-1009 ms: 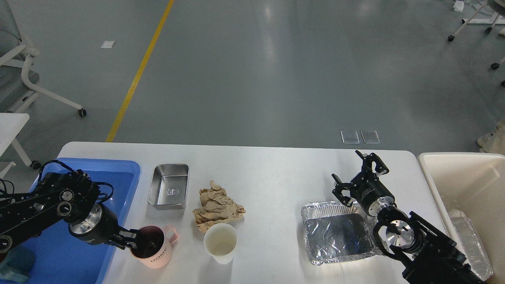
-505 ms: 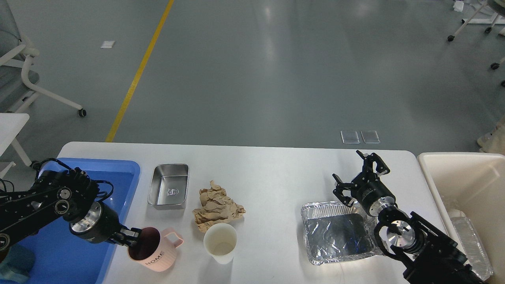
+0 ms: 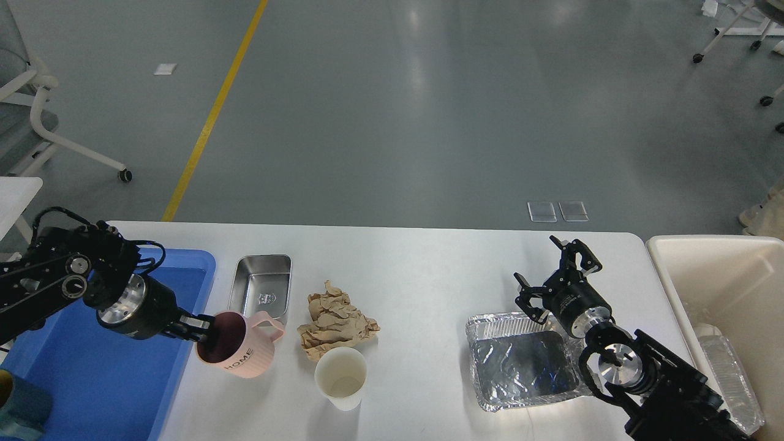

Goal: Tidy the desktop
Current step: 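Lift the pink mug and lower it into the blue tub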

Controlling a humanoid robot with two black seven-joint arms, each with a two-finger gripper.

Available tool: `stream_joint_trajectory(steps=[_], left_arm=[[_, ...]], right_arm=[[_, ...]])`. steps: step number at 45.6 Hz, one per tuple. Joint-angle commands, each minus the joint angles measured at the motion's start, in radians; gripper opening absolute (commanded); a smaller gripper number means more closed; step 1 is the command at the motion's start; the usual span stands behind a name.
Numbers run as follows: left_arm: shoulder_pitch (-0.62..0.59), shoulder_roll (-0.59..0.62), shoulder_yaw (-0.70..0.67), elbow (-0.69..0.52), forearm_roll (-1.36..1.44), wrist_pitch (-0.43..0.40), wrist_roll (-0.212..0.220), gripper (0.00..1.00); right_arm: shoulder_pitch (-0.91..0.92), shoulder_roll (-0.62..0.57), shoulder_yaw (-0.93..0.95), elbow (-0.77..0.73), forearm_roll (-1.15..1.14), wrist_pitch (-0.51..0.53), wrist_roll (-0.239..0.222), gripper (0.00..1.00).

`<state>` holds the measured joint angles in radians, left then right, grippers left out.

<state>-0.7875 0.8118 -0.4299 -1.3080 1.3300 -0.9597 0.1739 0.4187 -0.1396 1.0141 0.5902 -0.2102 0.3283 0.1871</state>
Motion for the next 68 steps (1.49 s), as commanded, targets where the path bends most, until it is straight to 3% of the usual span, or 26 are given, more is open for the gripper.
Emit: stream_joint_trajectory(steps=[1, 12, 24, 41, 55, 68], left_arm=[[-0.013, 0.075, -0.010, -0.036, -0.040, 0.000, 0.001, 0.02], [0.014, 0.237, -0.062, -0.128, -0.087, 0.000, -0.004, 0.02], [0.031, 0.417, -0.079, -0.177, -0.164, 0.000, -0.045, 0.02], [0.030, 0.616, -0.096, -0.215, -0.192, 0.000, -0.154, 0.02], [0.043, 0.670, -0.040, -0.211, -0.245, 0.000, -0.160, 0.02], [0.051, 0.626, 0.036, -0.192, -0.241, 0.000, -0.157, 0.02]], right_arm=[[0.002, 0.003, -0.005, -0.003, 0.000, 0.000, 0.000, 1.00], [0.003, 0.008, -0.006, -0.003, 0.000, -0.002, 0.000, 1.00], [0.002, 0.008, -0.008, -0.003, 0.000, -0.002, 0.000, 1.00], [0.003, 0.000, -0.032, -0.004, 0.000, 0.000, 0.000, 1.00], [0.005, 0.006, -0.032, 0.003, 0.000, 0.000, 0.000, 1.00], [0.008, 0.009, -0.031, 0.010, 0.002, 0.000, 0.000, 1.00]])
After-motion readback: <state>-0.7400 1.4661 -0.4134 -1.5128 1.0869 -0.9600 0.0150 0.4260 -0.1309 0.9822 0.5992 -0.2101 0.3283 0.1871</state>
